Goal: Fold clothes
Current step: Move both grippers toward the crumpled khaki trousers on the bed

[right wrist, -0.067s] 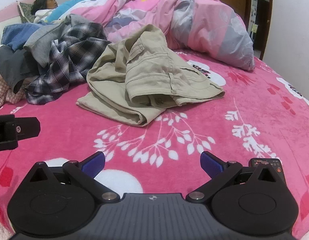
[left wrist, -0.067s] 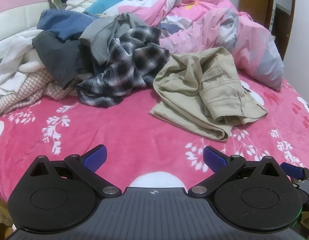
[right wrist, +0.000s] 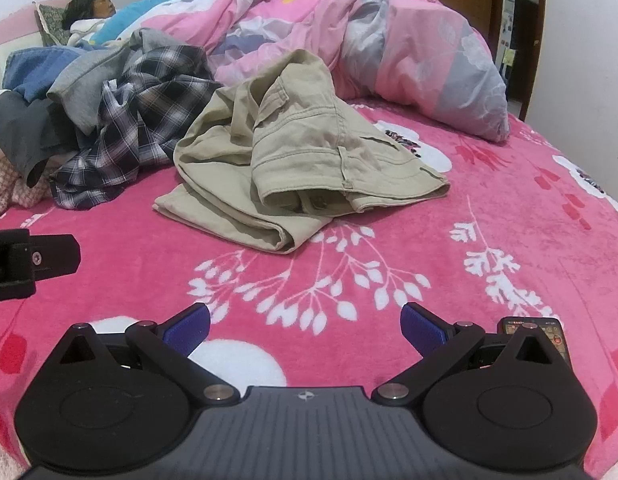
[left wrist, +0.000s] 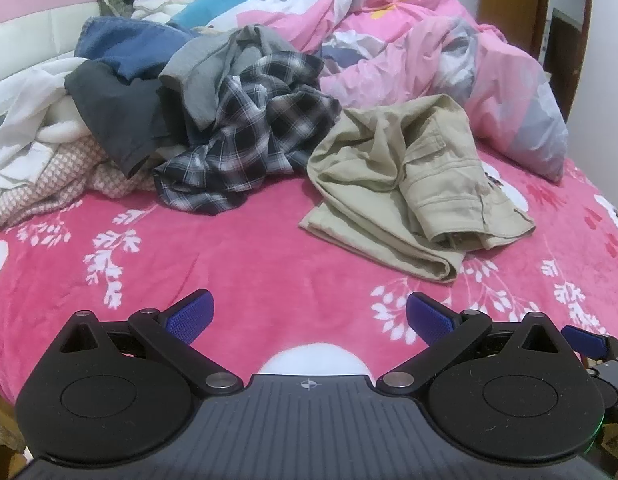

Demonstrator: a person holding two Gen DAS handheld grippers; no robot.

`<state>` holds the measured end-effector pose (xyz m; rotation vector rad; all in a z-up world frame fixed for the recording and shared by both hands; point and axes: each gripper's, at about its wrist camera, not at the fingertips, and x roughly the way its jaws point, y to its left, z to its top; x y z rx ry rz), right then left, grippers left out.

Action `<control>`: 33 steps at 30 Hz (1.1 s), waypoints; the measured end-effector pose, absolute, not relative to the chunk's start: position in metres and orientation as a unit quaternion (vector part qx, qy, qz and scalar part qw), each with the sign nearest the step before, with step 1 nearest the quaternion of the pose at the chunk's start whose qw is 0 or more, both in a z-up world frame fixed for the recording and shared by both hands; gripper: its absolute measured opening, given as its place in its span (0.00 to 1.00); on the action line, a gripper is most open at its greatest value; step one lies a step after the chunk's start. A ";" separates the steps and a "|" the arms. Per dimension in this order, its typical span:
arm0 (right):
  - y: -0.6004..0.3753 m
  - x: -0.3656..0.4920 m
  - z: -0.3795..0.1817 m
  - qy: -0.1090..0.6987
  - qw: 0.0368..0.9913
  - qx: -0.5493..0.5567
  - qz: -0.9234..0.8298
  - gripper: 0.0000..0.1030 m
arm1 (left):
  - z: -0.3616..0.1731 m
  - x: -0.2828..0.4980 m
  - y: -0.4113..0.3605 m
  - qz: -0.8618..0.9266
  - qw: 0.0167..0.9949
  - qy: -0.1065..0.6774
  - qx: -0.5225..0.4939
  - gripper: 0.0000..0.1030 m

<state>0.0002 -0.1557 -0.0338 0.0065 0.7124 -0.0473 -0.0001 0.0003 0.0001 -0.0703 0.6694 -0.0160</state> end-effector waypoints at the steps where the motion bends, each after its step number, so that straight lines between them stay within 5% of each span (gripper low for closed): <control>1: -0.155 0.000 -0.034 0.349 0.937 0.003 -0.023 1.00 | 0.000 0.000 0.000 -0.007 0.944 0.329 -0.034 1.00; 33: -0.154 0.002 -0.028 0.347 0.938 0.003 -0.022 1.00 | -0.001 -0.002 0.002 0.020 0.943 0.332 -0.008 1.00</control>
